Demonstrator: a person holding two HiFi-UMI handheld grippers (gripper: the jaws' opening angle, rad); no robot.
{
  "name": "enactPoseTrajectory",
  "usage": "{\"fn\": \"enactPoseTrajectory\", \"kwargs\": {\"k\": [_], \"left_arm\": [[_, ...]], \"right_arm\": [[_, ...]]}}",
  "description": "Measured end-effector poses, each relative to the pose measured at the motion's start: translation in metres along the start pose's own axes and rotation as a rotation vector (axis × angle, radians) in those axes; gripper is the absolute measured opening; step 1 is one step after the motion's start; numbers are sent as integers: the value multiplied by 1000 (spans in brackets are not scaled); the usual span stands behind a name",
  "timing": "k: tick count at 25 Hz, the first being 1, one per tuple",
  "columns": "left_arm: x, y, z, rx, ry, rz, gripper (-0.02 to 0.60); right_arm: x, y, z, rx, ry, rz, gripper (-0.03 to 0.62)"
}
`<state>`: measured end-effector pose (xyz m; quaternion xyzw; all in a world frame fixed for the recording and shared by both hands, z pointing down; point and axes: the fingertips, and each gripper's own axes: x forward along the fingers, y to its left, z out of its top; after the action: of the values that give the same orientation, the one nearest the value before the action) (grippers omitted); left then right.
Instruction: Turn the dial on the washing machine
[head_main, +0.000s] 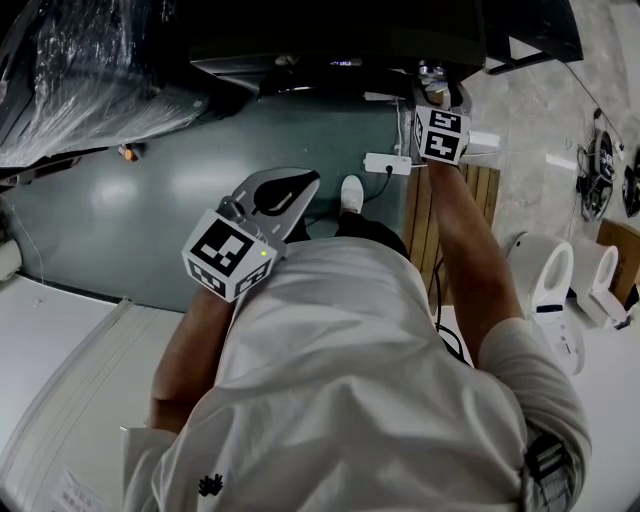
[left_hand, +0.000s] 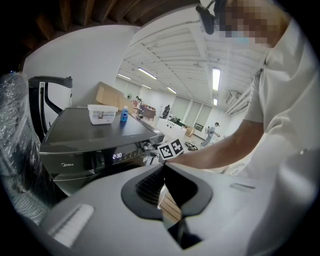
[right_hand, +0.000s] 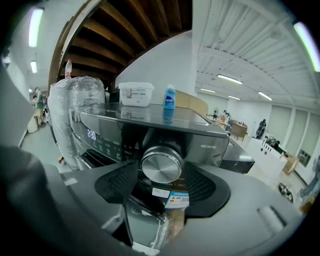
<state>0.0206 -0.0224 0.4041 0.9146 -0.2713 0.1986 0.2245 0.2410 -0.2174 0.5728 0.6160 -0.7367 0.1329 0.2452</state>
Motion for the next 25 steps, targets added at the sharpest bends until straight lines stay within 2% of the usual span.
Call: {"fn": "enactPoseTrajectory", "kwargs": {"k": [7, 13, 17, 25], "left_arm": [[1, -2, 1, 4, 1, -6, 57], [0, 0, -2, -5, 4, 3, 57], [-1, 2, -1, -6, 5, 6, 57], [-2, 3, 1, -6, 2, 7, 57]], "right_arm": [[5, 6, -9, -202, 25, -59, 267], [12, 5, -13, -250, 55, -89, 265], [13, 2, -11, -179, 50, -97, 265], [8, -4, -3, 121, 35, -36, 265]]}}
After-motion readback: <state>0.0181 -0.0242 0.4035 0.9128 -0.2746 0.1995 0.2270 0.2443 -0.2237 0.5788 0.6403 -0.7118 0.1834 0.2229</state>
